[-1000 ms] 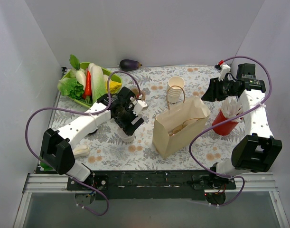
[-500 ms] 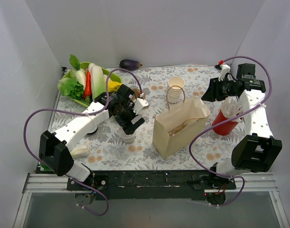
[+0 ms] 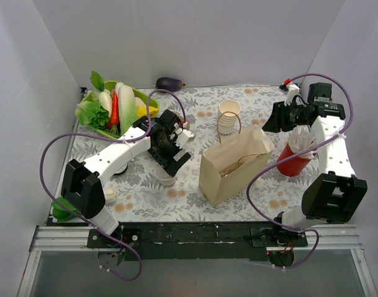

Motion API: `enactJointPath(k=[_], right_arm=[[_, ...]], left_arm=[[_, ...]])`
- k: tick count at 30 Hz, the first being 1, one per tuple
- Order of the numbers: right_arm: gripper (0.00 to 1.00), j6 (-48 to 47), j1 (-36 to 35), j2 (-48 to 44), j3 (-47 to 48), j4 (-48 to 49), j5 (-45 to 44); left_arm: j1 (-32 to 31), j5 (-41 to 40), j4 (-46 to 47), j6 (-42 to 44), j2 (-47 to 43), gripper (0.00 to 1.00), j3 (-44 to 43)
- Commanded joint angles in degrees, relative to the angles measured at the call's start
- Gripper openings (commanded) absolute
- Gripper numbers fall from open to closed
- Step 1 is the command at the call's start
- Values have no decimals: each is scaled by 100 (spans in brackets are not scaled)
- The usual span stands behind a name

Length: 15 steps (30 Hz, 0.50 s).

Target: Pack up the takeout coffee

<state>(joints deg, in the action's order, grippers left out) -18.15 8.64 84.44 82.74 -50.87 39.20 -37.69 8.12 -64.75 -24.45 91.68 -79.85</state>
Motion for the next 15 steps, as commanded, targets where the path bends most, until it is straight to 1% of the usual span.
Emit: enactJointPath(k=[1, 11, 15], right_arm=[[49, -4, 14, 55, 146, 51, 141], [49, 13, 14, 142, 208, 77, 141], [49, 13, 14, 151, 199, 69, 132]], left_arm=[[-19, -74, -160, -113, -54, 98, -259], [-28, -170, -204, -52, -63, 98, -346], [-45, -74, -266, -25, -1, 95, -399]])
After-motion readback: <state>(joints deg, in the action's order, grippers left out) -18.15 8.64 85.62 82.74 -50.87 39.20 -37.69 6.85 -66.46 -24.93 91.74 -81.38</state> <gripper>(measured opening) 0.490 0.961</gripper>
